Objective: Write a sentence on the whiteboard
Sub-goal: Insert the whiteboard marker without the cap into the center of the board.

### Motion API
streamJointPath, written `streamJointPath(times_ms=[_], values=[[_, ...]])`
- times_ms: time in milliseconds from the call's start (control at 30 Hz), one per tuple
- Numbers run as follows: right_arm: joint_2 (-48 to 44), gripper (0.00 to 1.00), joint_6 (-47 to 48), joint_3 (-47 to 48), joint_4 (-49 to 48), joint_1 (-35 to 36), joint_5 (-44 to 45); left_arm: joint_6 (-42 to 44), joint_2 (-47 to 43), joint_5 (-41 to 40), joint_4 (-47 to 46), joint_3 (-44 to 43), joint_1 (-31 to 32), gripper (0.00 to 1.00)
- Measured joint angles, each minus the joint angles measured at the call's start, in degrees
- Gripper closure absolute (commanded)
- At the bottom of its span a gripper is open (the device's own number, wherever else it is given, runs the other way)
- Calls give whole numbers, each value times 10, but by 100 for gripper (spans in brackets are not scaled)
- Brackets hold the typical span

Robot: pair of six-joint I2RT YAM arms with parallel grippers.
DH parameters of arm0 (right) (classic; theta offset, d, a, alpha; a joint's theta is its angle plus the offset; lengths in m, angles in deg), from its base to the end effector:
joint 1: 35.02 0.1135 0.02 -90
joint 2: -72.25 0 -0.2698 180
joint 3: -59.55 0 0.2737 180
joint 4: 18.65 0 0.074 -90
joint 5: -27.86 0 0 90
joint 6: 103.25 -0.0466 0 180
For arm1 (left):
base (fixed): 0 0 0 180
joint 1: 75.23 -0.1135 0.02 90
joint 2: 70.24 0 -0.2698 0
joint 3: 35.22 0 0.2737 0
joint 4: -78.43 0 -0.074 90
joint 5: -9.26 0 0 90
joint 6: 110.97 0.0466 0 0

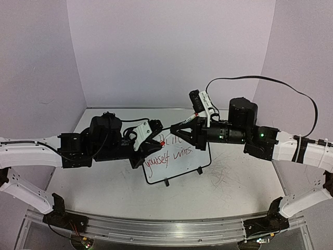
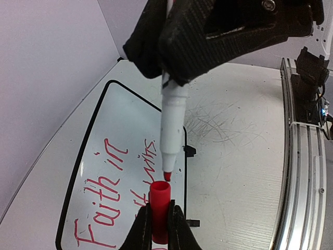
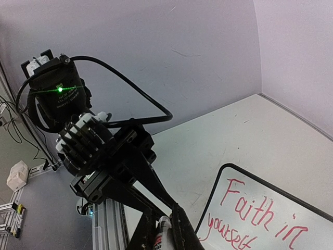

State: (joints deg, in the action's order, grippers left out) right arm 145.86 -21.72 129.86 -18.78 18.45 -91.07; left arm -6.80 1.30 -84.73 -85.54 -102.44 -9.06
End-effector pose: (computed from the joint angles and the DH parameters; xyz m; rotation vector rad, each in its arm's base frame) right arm 0.1793 0.2800 0.3502 -1.0449 1.4268 1.2165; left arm 0.1324 -0.2918 0.3069 1.2295 1.5301 -0.5370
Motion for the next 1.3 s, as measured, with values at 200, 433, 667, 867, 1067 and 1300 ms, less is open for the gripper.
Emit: streamJointPath(times_ms=[200,433,667,867,1067,1300], values=[[12,100,0,0,2,1,12,5,0,0,-1,0,2,100],[17,100,-1,1,4,3,25,7,0,-1,-3,0,2,100],[18,100,0,2,4,3,32,7,0,-2,-3,0,2,100],[8,100,0,2,6,3,43,7,0,-2,-5,0,3,100],[3,100,-1,-1,4,4,41,7,0,-2,-5,0,3,100],[3,100,-2,-7,5,6,40,7,-3,-2,-6,3,3,100]])
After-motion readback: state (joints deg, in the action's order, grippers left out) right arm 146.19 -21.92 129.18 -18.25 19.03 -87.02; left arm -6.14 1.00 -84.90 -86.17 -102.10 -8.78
